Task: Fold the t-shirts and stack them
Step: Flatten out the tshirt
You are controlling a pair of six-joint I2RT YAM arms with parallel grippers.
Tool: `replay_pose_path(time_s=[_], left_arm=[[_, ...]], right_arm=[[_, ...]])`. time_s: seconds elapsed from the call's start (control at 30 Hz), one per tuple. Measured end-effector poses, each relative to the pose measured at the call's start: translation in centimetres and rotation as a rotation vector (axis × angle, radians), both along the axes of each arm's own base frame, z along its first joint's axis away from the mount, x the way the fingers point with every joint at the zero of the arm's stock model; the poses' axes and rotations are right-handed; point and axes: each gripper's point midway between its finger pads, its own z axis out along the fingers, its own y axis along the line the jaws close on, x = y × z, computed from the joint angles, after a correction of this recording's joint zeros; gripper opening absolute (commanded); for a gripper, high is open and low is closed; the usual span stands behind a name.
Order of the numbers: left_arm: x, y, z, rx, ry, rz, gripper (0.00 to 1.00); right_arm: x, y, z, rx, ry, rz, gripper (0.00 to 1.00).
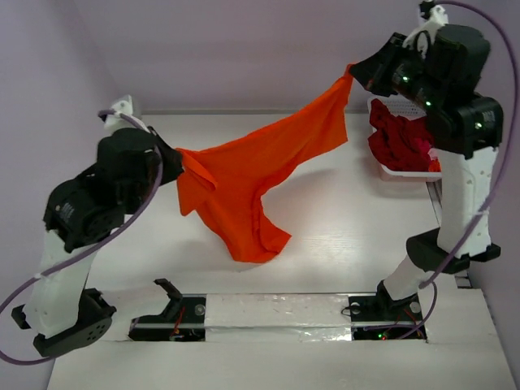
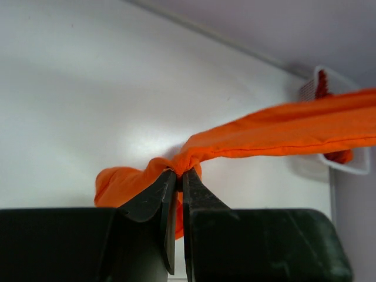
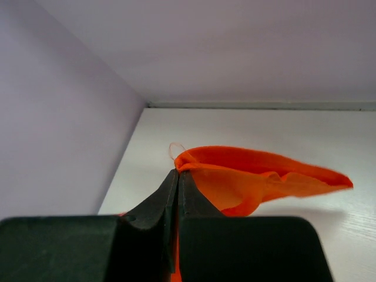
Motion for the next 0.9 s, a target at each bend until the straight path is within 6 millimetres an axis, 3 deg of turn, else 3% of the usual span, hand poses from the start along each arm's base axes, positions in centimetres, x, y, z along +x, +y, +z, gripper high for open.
replay_pose_path(time_s=[0.1,0.23,0.4,0.53,0.67,0.9], left_arm=[[-0.5,1.0,3.9,-0.047,-0.102,0.01,0.0],[-1.0,2.0,7.0,-0.071,-0.196,0.009,0.0],[-2.1,3.2,11.6,-0.123,-0.314,0.003,0.0],[-2.9,3.9,13.2,-0.146,-0.368,0.002,0.0],[-3.9,4.5,14.2,-0.182,-0.411,-0.013,0.0],[-5.8,4.5,14.3,-0.246,-0.445,-0.078,0.0]], right_arm=[[-3.1,-1.0,2.9,0.032,-0.08,0.009,0.0],[-7.7,-2.0,6.6,0.075,-0.195,0.038,0.0],[-11.4,-2.7,9.7,0.121,-0.297,0.058,0.0],[-12.6,-3.0,10.3,0.139,-0.317,0.061,0.0],[-13.2,-3.2,9.2,0.148,-0.287,0.06,0.0],[-14.6,-3.6,9.2,0.152,-0.29,0.059,0.0]])
